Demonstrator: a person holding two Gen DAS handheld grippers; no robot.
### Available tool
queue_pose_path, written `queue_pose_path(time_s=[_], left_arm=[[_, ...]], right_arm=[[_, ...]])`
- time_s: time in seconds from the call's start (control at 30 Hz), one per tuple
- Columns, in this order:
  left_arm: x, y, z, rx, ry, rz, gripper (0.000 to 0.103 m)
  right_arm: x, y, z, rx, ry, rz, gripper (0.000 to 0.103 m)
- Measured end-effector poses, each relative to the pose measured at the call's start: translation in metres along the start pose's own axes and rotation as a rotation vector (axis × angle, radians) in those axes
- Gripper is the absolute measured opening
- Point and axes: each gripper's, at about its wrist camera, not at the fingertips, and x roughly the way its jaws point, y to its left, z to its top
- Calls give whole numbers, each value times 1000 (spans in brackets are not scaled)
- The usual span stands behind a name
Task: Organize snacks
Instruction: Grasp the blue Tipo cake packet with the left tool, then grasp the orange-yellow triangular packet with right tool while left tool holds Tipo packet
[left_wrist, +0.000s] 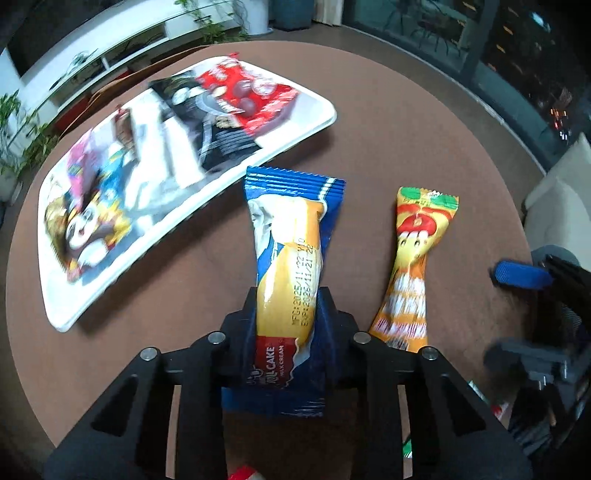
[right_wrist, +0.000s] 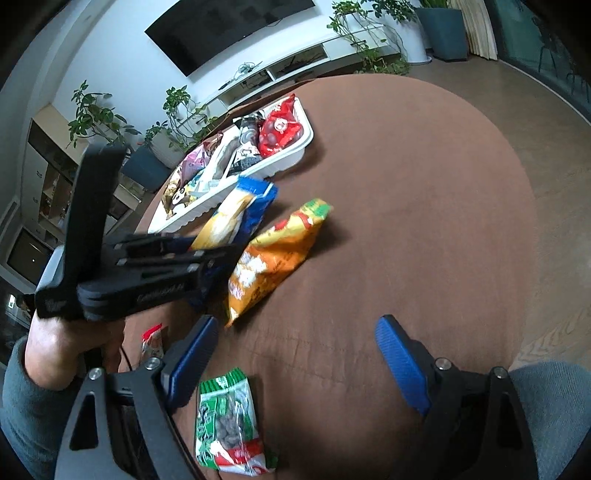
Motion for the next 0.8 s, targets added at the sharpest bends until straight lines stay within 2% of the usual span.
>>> queue_pose_path(time_s=[0.23, 0.5, 0.6, 0.7, 0.8], left_arm=[[-28, 44, -35, -168, -92, -43, 25], [-51, 74, -94, -360, -163, -93, 25], [-52, 82, -108, -418, -185, -117, 25], [-54, 78, -117, -439, -202, -130, 25], [-53, 74, -121, -449, -209, -140, 25]], right_arm=[[30, 23, 26, -43, 56, -18, 90], [64, 48, 43, -149, 86, -142, 89], [71, 59, 41, -259, 92, -225, 78], [73, 65, 35, -345, 91, -281, 72], [71, 68, 30, -398, 91, -286, 62]])
